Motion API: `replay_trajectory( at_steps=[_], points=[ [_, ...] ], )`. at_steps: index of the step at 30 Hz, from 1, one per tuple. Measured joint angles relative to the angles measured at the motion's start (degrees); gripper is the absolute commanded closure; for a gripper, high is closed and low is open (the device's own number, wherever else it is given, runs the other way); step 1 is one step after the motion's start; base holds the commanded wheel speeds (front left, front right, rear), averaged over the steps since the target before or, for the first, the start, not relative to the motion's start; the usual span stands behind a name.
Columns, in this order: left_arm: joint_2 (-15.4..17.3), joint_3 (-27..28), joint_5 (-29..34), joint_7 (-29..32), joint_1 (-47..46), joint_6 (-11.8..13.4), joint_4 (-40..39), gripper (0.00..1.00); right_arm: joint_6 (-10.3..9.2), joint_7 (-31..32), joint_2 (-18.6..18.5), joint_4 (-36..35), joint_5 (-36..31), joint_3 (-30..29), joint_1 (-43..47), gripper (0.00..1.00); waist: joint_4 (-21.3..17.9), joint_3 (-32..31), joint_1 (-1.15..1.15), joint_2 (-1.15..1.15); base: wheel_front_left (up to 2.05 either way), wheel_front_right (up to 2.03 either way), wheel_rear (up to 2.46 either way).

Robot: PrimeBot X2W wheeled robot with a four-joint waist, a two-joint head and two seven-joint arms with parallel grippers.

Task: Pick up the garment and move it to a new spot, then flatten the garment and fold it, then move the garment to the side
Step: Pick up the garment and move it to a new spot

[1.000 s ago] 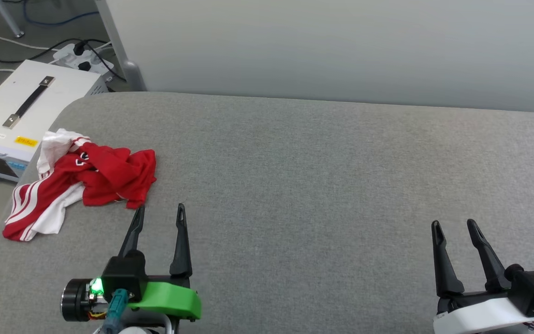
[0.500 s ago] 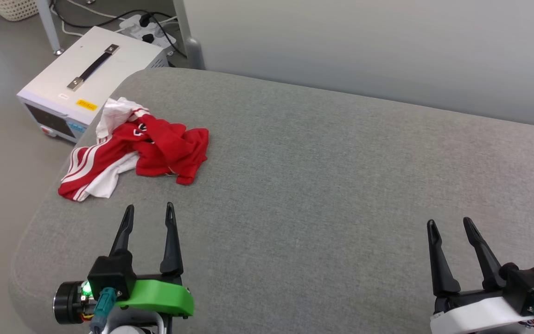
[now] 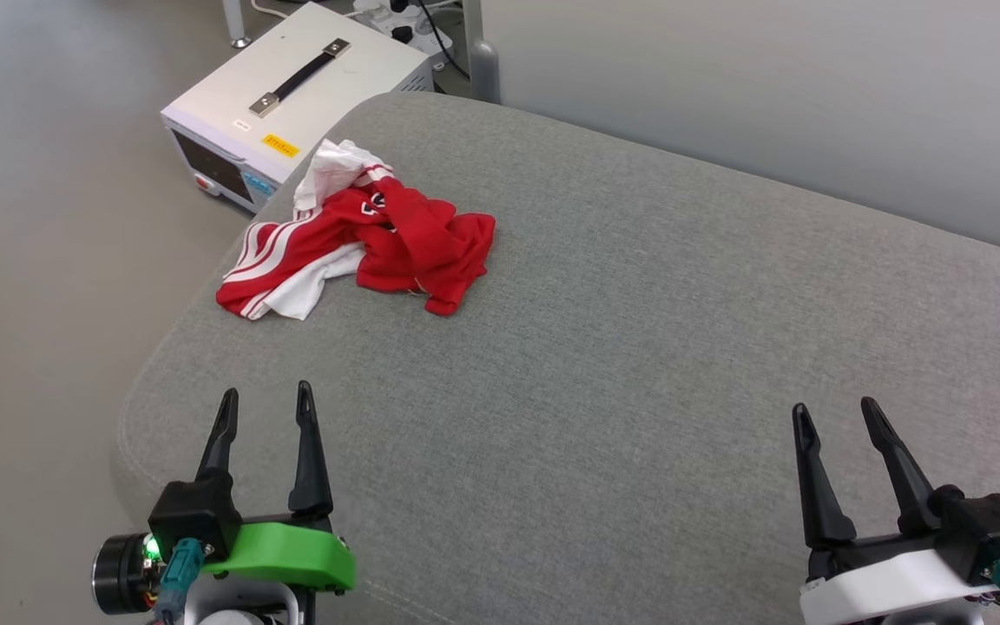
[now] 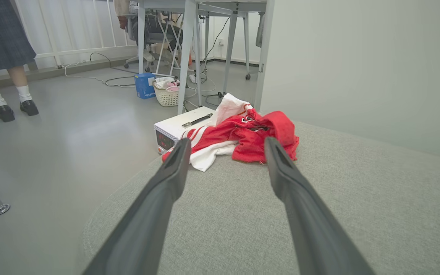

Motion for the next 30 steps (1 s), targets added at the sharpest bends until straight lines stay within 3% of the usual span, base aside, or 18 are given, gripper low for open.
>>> replay_trajectory(
  at_steps=[8, 14, 20, 25, 30],
  points=[
    [-0.01, -0.03, -0.85, -0.01, 0.0, 0.03, 0.67, 0.0, 0.0, 0.0, 0.01, 0.01, -0.45, 0.12, -0.28, 0.0, 3.28, 0.71, 0.0, 0.0, 0.0, 0.0, 0.0],
    [-0.01, 0.63, -1.05, 0.0, -0.08, -0.07, 1.23, 0.0, 0.0, 0.0, 0.01, 0.02, -0.46, 0.6, -0.34, 0.0, 3.19, 0.81, 0.0, 0.0, 0.0, 0.0, 0.0],
    [0.58, 5.08, -0.16, 0.0, -7.16, -4.71, 2.53, 0.0, -0.01, 0.0, 0.02, -0.08, -1.52, 0.99, -1.23, 0.0, 1.68, 1.89, 0.0, 0.0, 0.0, 0.0, 0.0],
    [3.45, 9.24, -0.38, -0.01, -17.28, -8.21, 3.98, 0.0, 0.0, 0.0, 0.02, -0.71, -3.26, 1.12, -3.36, 0.0, -0.07, 4.25, 0.0, 0.0, 0.0, 0.0, 0.0],
    [7.31, 11.47, -2.96, -0.02, -27.02, -9.76, 7.8, 0.0, 0.0, 0.0, -0.01, -1.34, -4.95, 1.1, -5.65, 0.0, -2.44, 7.21, 0.0, 0.0, 0.0, 0.0, 0.0]
  ],
)
